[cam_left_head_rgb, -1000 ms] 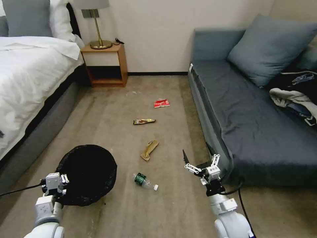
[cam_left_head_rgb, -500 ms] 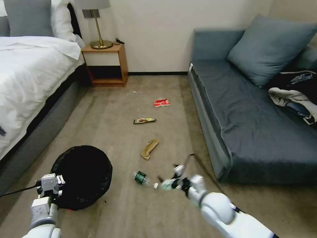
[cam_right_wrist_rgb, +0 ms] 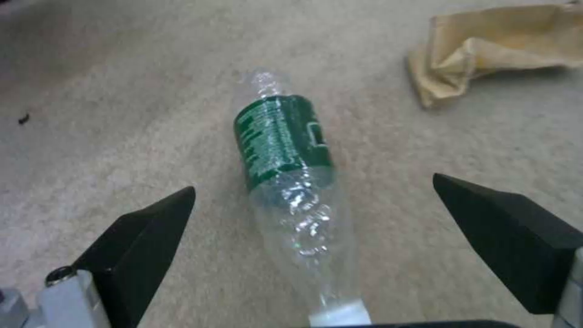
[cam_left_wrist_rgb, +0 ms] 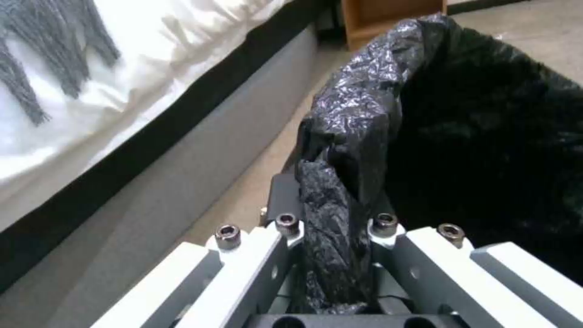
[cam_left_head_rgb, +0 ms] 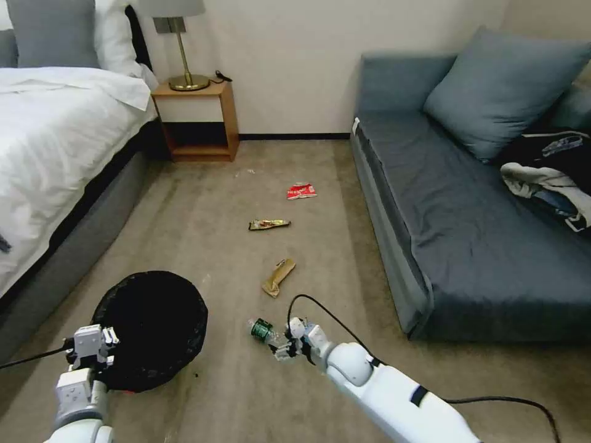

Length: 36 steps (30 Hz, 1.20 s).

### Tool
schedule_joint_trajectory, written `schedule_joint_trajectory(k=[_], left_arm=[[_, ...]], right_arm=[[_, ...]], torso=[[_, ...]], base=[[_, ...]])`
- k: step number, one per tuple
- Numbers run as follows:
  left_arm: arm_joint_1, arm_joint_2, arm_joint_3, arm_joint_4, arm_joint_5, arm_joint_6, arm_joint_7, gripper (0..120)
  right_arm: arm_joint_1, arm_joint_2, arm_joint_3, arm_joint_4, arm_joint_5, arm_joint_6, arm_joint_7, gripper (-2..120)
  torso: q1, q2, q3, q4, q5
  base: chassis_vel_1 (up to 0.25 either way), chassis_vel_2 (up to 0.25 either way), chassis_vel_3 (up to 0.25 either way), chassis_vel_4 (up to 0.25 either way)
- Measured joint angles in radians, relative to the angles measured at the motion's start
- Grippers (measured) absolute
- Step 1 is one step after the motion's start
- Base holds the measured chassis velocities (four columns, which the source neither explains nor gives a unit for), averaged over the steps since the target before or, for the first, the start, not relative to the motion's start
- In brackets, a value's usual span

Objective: Pick up the trash bin, then pick up the garbage on the floor and place it into the trash bin.

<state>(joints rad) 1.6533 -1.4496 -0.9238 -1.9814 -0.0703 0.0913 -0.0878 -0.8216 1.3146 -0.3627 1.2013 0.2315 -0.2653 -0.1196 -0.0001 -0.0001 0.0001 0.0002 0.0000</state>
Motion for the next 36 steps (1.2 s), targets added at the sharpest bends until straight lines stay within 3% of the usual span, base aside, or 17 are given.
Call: schedule_joint_trajectory(k=[12, 15, 28, 36], left_arm=[[0.007, -0.011, 0.004, -0.007, -0.003, -0.001, -0.003, 6], [0.014, -0.010, 0.000, -0.012, -0.010, -0.012, -0.004, 6], [0.023, -0.015, 0.006, -0.013, -0.015, -0.049, -0.004, 6], [0.018, -0.008, 0.016, -0.002, -0.015, -0.055, -0.004, 6]], right_arm=[[0.000, 0.116, 0.055, -0.158, -0.133, 0.027, -0.059, 97], [-0.018, 0.132, 0.072, -0.173, -0.175, 0.032, -0.046, 80], [-0.055, 0.143, 0.114, -0.175, -0.221, 0.050, -0.012, 35], [-0.065, 0.107, 0.143, -0.080, -0.166, 0.092, -0.007, 22]], torso=[[0.000, 0.000, 0.000, 0.0000, -0.0001], [0.000, 0.000, 0.000, -0.0001, -0.0001], [0.000, 0.000, 0.000, -0.0001, 0.0000], [0.000, 0.000, 0.000, -0.0002, 0.0001]], base=[[0.000, 0.000, 0.000, 0.000], [0.000, 0.000, 0.000, 0.000], [0.000, 0.000, 0.000, 0.000], [0.000, 0.000, 0.000, 0.000]])
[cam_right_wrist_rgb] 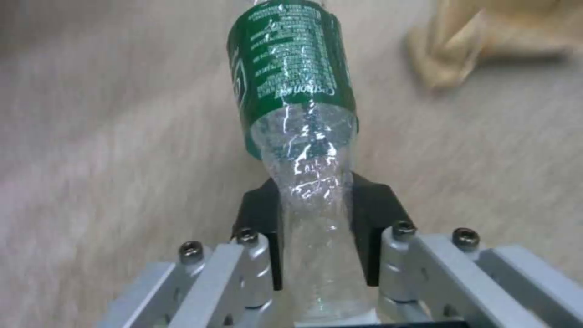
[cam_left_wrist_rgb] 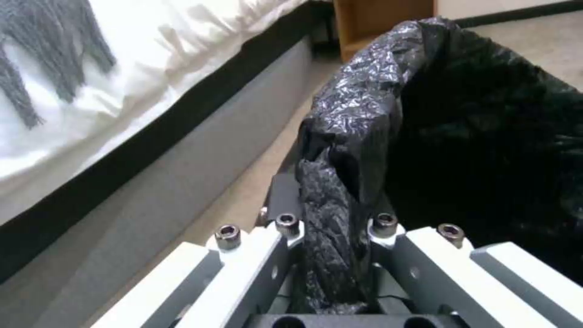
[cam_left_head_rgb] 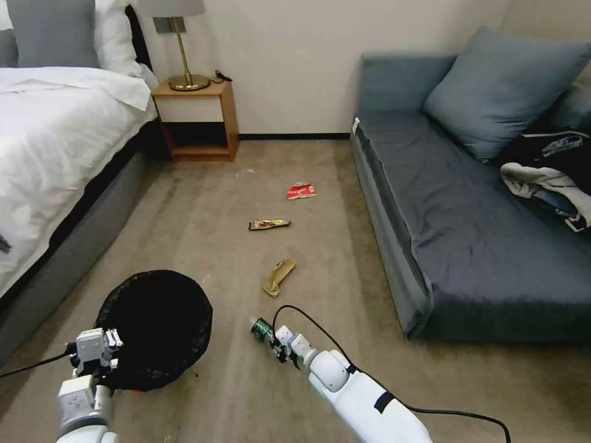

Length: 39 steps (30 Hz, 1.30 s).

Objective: Pick up the trash bin, then pick up the garbage on the floor and place it into the trash bin.

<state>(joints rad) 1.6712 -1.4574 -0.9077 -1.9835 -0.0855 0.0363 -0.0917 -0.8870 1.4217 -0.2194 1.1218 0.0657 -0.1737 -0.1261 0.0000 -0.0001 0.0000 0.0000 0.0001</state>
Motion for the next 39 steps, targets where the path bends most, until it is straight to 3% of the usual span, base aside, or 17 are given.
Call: schedule_joint_trajectory(k=[2, 3, 7, 8, 12, 17, 24, 31, 39], left_arm=[[-0.003, 0.001, 0.007, 0.005, -0.001, 0.000, 0.000, 6], [-0.003, 0.001, 0.007, 0.005, -0.001, 0.000, 0.000, 6], [-0.013, 0.001, 0.018, 0.019, -0.001, -0.001, 0.000, 6], [-0.013, 0.001, 0.018, 0.019, -0.001, -0.001, 0.000, 6], [-0.017, 0.001, 0.025, 0.021, -0.004, -0.001, 0.004, 6], [-0.014, 0.001, 0.031, 0.019, -0.021, 0.000, 0.010, 6], [-0.009, -0.009, 0.055, 0.002, -0.051, 0.013, 0.012, 6], [-0.003, -0.013, 0.073, -0.016, -0.085, 0.037, 0.013, 6], [-0.002, -0.013, 0.077, -0.021, -0.093, 0.043, 0.014, 6]], right_arm=[[0.004, -0.029, 0.006, 0.079, 0.130, 0.013, -0.008, 22], [0.004, -0.029, 0.006, 0.079, 0.130, 0.013, -0.008, 22], [0.026, -0.044, -0.006, 0.209, 0.400, 0.027, 0.026, 22], [0.026, -0.044, -0.006, 0.209, 0.400, 0.027, 0.026, 22], [0.047, -0.023, -0.063, 0.246, 0.532, 0.210, -0.090, 22], [0.045, 0.011, -0.147, 0.234, 0.547, 0.329, -0.205, 22], [0.043, 0.065, -0.164, 0.159, 0.465, 0.360, -0.262, 22], [0.039, 0.074, -0.175, 0.153, 0.434, 0.357, -0.247, 22], [0.019, 0.065, -0.170, 0.167, 0.430, 0.346, -0.229, 47]], torso=[[0.000, 0.000, 0.000, -0.0001, -0.0001], [0.000, 0.000, 0.000, -0.0001, -0.0001], [0.000, 0.000, 0.000, 0.0000, -0.0001], [0.000, 0.000, 0.000, 0.0000, -0.0001], [0.000, 0.000, 0.000, 0.0001, -0.0001], [0.000, 0.000, 0.000, 0.0001, -0.0001], [0.000, 0.000, 0.000, 0.0001, -0.0002], [0.000, 0.000, 0.000, 0.0001, -0.0002], [0.000, 0.000, 0.000, 0.0000, -0.0001]], base=[[0.000, 0.000, 0.000, 0.000], [0.000, 0.000, 0.000, 0.000], [0.000, 0.000, 0.000, 0.000], [0.000, 0.000, 0.000, 0.000], [0.000, 0.000, 0.000, 0.000], [0.000, 0.000, 0.000, 0.000], [0.000, 0.000, 0.000, 0.000], [0.000, 0.000, 0.000, 0.000], [0.000, 0.000, 0.000, 0.000]])
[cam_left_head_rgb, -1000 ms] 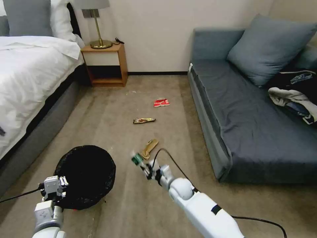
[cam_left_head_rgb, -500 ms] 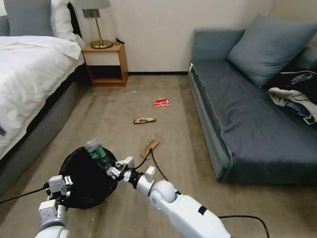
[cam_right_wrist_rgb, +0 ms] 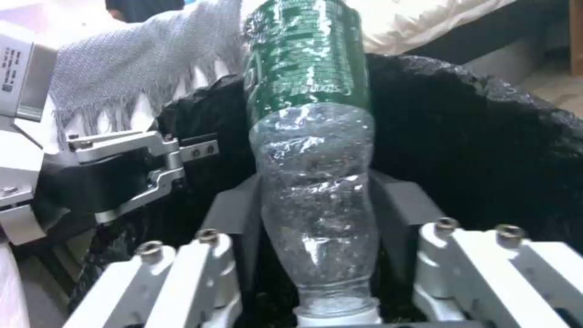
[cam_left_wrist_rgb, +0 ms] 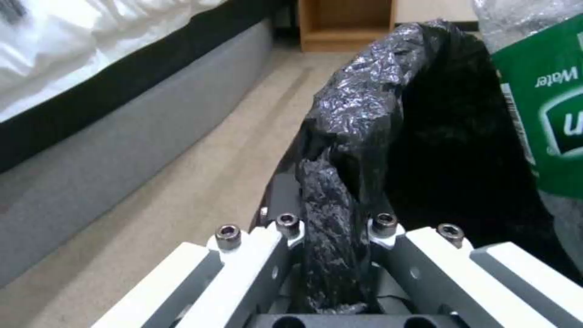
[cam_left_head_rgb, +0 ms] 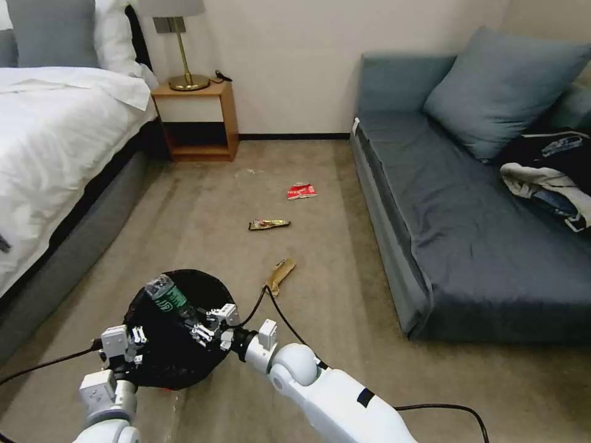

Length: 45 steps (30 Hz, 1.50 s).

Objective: Pick up the trash bin, then pick up the garbage on the floor and place it into the trash bin.

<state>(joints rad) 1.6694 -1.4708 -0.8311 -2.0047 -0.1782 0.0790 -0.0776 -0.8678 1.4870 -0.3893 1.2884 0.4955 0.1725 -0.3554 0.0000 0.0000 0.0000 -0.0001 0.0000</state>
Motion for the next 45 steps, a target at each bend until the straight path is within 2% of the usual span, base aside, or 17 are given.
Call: schedule_joint_trajectory(k=[1, 2, 5, 6, 13, 15, 18, 21, 23, 26, 27, 28, 31, 32, 35, 41, 45], left_arm=[[0.000, 0.000, 0.000, 0.000, -0.002, 0.001, 0.000, 6], [0.000, 0.000, 0.000, 0.000, -0.002, 0.001, 0.000, 6], [0.005, 0.003, 0.000, 0.000, -0.003, 0.001, 0.000, 6], [0.005, 0.003, 0.000, 0.000, -0.003, 0.001, 0.000, 6], [0.008, 0.013, -0.005, -0.001, -0.003, 0.001, 0.001, 6], [0.010, 0.016, -0.006, -0.001, 0.000, -0.003, 0.001, 6], [0.017, 0.031, -0.009, 0.004, 0.007, -0.021, 0.004, 6], [0.018, 0.037, -0.014, 0.009, 0.015, -0.030, 0.006, 6], [0.013, 0.048, -0.027, 0.032, 0.039, -0.067, 0.007, 6], [0.009, 0.053, -0.031, 0.043, 0.047, -0.084, 0.010, 6], [0.005, 0.058, -0.035, 0.052, 0.055, -0.096, 0.014, 6], [0.005, 0.058, -0.035, 0.052, 0.055, -0.096, 0.014, 6], [-0.001, 0.062, -0.037, 0.065, 0.068, -0.112, 0.022, 6], [-0.001, 0.062, -0.037, 0.065, 0.068, -0.112, 0.022, 6], [0.000, 0.067, -0.047, 0.066, 0.070, -0.142, 0.028, 6], [0.005, 0.083, -0.071, 0.062, 0.064, -0.148, 0.037, 6], [0.008, 0.090, -0.087, 0.064, 0.058, -0.153, 0.046, 6]], right_arm=[[-0.005, -0.001, 0.006, 0.003, -0.003, 0.000, 0.000, 56], [-0.005, -0.001, 0.006, 0.003, -0.003, 0.000, 0.000, 56], [-0.012, 0.000, 0.020, 0.010, -0.009, 0.000, 0.004, 71], [-0.012, 0.000, 0.020, 0.010, -0.009, 0.000, 0.004, 71], [-0.039, -0.030, 0.060, 0.055, -0.065, 0.030, 0.034, 98], [-0.049, -0.044, 0.072, 0.072, -0.112, 0.053, 0.074, 99], [-0.094, -0.131, 0.139, 0.158, -0.257, 0.125, 0.221, 100], [-0.126, -0.180, 0.196, 0.213, -0.296, 0.131, 0.256, 100], [-0.203, -0.244, 0.326, 0.308, -0.355, 0.155, 0.277, 100], [-0.246, -0.264, 0.377, 0.355, -0.368, 0.168, 0.296, 100], [-0.305, -0.275, 0.441, 0.410, -0.368, 0.180, 0.319, 100], [-0.305, -0.275, 0.441, 0.410, -0.368, 0.180, 0.319, 100], [-0.440, -0.253, 0.569, 0.487, -0.391, 0.226, 0.428, 100], [-0.440, -0.253, 0.569, 0.487, -0.391, 0.226, 0.428, 100], [-0.542, -0.209, 0.663, 0.516, -0.490, 0.264, 0.514, 100], [-0.632, -0.174, 0.738, 0.524, -0.525, 0.318, 0.518, 100], [-0.680, -0.170, 0.753, 0.520, -0.506, 0.357, 0.464, 100]], torso=[[0.000, 0.000, 0.000, 0.0001, 0.0000], [0.000, 0.000, 0.000, 0.0001, 0.0000], [0.000, 0.000, 0.000, 0.0001, 0.0000], [0.000, 0.000, 0.000, 0.0001, 0.0000], [0.000, 0.000, 0.000, 0.0002, 0.0002], [0.000, 0.000, 0.000, 0.0003, 0.0003], [0.000, 0.000, 0.000, 0.0002, 0.0002], [0.000, 0.000, 0.000, 0.0000, 0.0002], [0.000, 0.000, 0.000, -0.0002, 0.0003], [0.000, 0.000, 0.000, -0.0002, 0.0001], [0.000, 0.000, 0.000, 0.0000, 0.0004], [0.000, 0.000, 0.000, 0.0000, 0.0004], [0.000, 0.000, 0.000, -0.0003, 0.0002], [0.000, 0.000, 0.000, -0.0003, 0.0002], [0.000, 0.000, 0.000, 0.0000, 0.0002], [0.000, 0.000, 0.000, 0.0000, 0.0002], [0.000, 0.000, 0.000, 0.0000, 0.0000]], base=[[0.000, 0.000, 0.000, 0.000], [0.000, 0.000, 0.000, 0.000], [0.000, 0.000, 0.000, 0.000], [0.000, 0.000, 0.000, 0.000], [0.000, 0.000, 0.000, 0.000], [0.000, 0.000, 0.000, 0.000], [0.000, 0.000, 0.000, 0.000], [0.000, 0.000, 0.000, 0.000], [0.000, 0.000, 0.000, 0.000], [0.000, 0.000, 0.000, 0.000], [0.000, 0.000, 0.000, 0.000], [0.000, 0.000, 0.000, 0.000], [0.000, 0.000, 0.000, 0.000], [0.000, 0.000, 0.000, 0.000], [0.000, 0.000, 0.000, 0.000], [0.000, 0.000, 0.000, 0.000], [0.000, 0.000, 0.000, 0.000]])
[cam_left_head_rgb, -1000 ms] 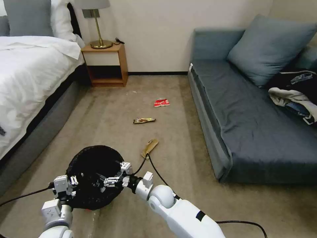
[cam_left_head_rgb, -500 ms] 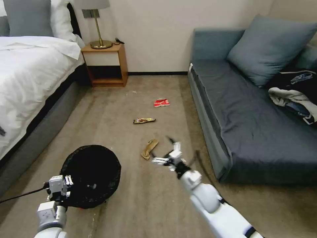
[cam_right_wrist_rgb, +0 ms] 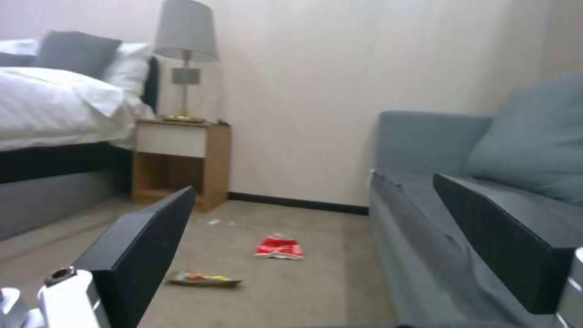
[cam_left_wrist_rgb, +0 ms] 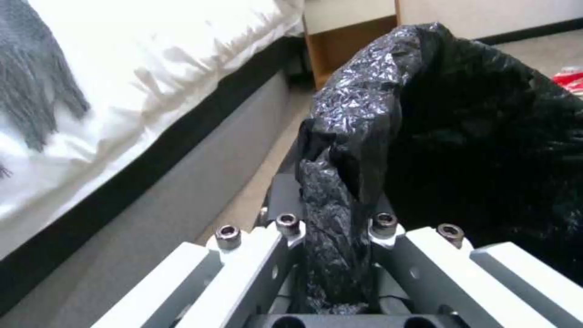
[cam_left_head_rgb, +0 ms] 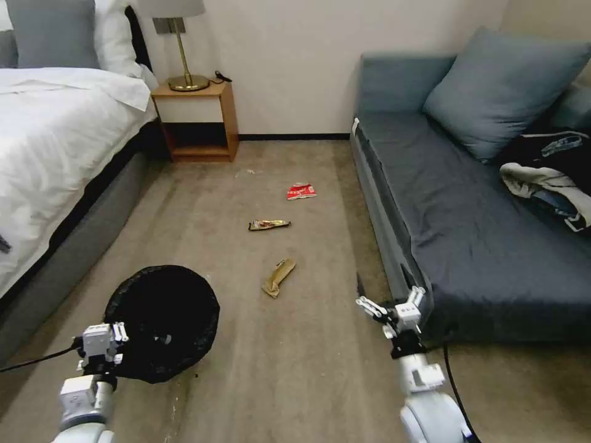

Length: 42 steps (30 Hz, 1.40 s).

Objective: Pick up the trash bin, then pick up the garbage on the floor and place it into the trash bin.

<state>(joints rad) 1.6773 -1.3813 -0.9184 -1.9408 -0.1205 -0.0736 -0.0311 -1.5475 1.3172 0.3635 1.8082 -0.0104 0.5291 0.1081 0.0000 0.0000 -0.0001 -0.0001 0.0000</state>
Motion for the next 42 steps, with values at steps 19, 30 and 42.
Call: schedule_joint_trajectory(k=[19, 30, 42], left_arm=[[-0.015, 0.005, -0.010, 0.033, -0.012, -0.008, 0.014, 6], [-0.029, -0.004, 0.009, 0.037, -0.004, -0.002, 0.018, 6], [-0.036, -0.008, 0.008, 0.049, 0.001, -0.004, 0.016, 6]], right_arm=[[0.035, 0.034, -0.045, -0.011, 0.032, 0.000, -0.062, 100], [0.053, 0.035, -0.055, -0.025, 0.023, -0.005, -0.062, 100], [0.082, 0.022, -0.091, -0.045, 0.027, -0.009, -0.069, 100]], torso=[[0.000, 0.000, 0.000, 0.0003, 0.0001], [0.000, 0.000, 0.000, 0.0000, -0.0004], [0.000, 0.000, 0.000, 0.0000, -0.0003]], base=[[-0.048, 0.060, 0.051, -0.053], [-0.244, 0.237, 0.231, -0.233], [-0.293, 0.300, 0.295, -0.297]])
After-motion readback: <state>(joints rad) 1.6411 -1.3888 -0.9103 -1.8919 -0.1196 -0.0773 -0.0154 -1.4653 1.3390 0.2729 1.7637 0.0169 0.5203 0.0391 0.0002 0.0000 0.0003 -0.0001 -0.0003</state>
